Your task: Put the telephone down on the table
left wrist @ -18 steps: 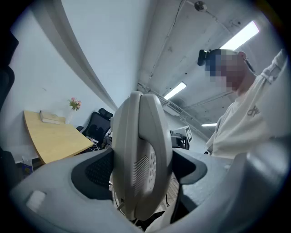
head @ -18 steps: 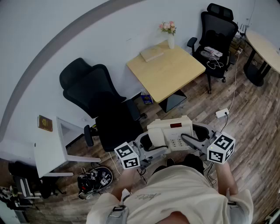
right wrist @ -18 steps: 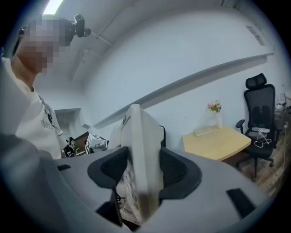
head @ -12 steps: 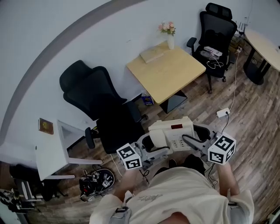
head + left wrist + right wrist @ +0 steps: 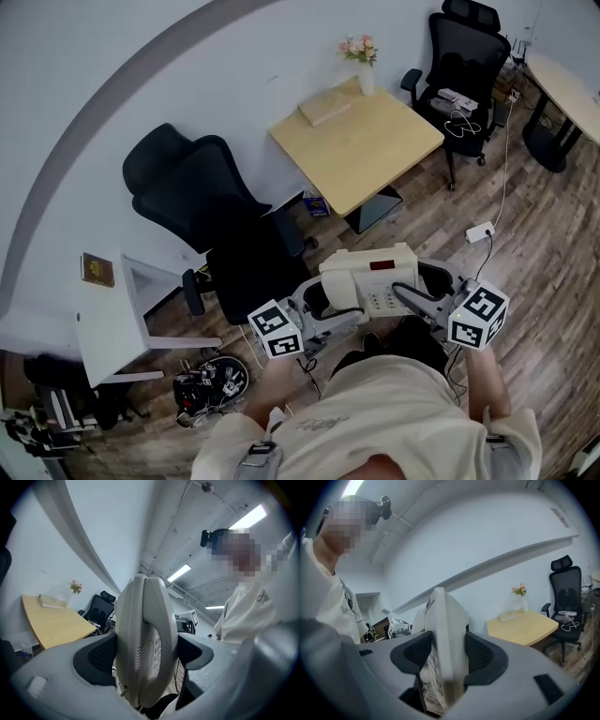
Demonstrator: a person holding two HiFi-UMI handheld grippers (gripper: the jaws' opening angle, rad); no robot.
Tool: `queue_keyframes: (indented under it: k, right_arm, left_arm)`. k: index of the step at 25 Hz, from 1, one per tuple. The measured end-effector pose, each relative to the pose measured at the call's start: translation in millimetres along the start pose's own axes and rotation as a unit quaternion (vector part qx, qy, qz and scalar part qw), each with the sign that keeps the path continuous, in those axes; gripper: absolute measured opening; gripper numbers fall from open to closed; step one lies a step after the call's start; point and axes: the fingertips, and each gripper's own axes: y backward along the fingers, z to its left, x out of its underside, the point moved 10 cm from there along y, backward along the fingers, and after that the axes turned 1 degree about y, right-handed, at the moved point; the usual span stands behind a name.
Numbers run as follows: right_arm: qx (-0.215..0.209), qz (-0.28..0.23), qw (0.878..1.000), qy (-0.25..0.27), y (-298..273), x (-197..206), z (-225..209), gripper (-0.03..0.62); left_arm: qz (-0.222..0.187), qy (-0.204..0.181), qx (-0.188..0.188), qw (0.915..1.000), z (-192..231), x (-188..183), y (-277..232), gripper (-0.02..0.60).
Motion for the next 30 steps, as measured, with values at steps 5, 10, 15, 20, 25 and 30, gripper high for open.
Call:
queue_keyframes:
  k: [5,10,15,20,25,30]
  right_arm:
    - [0.005,0.001,1.0,-0.014,-10,-9,-29,0.221]
    - [0.002,0.0,1.0,-0.021,-6,-8,-60,0.221]
    - [-0.012,-0.012,0.999,-0.033,-15,-23,-112,0.221]
    - [-0.035,-0.029,0.999,-0.023,-19,-46,-145,0.221]
    - [-0.061,-0.031,0.998,-0.002,-21,-66,-169,0.221]
    - [-0.089,-0.012,0.996,0.0,-36,-95,-234,0.221]
  left_arm:
    - [0.012,0.012,0.004,0.9998,27,-13,-19,0.39]
    - [0.014,0.027,0.0,0.9995,41,-10,-44,0.39]
    - [0.024,0.03,-0.018,0.9991,71,-31,-75,0.39]
    - [0.027,-0.002,-0.037,0.9989,82,-61,-98,0.39]
    - [0.012,-0.017,-0.057,0.9981,86,-74,-115,0.39]
    - [-0.006,-0.013,-0.092,0.9956,118,-93,-155,0.39]
